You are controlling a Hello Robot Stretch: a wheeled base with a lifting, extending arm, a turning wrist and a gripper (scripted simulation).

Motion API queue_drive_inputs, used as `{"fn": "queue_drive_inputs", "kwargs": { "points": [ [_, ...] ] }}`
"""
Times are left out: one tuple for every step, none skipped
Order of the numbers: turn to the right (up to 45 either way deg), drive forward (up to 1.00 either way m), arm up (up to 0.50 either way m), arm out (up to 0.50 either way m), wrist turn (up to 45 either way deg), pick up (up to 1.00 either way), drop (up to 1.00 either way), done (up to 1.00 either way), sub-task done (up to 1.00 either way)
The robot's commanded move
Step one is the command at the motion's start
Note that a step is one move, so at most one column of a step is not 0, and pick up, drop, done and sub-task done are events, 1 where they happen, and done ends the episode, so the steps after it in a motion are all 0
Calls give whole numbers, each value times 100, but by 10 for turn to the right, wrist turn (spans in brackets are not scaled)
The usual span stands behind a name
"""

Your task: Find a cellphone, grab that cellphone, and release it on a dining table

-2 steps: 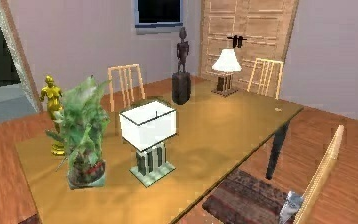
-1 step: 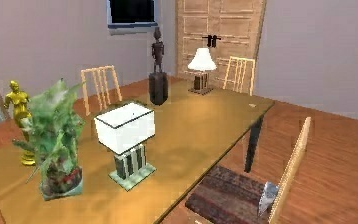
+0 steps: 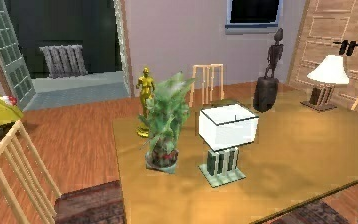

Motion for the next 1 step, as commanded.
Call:
{"fn": "queue_drive_inputs", "kwargs": {
  "points": [
    [0,15,0,0,0,0,0,0,0]
  ]
}}
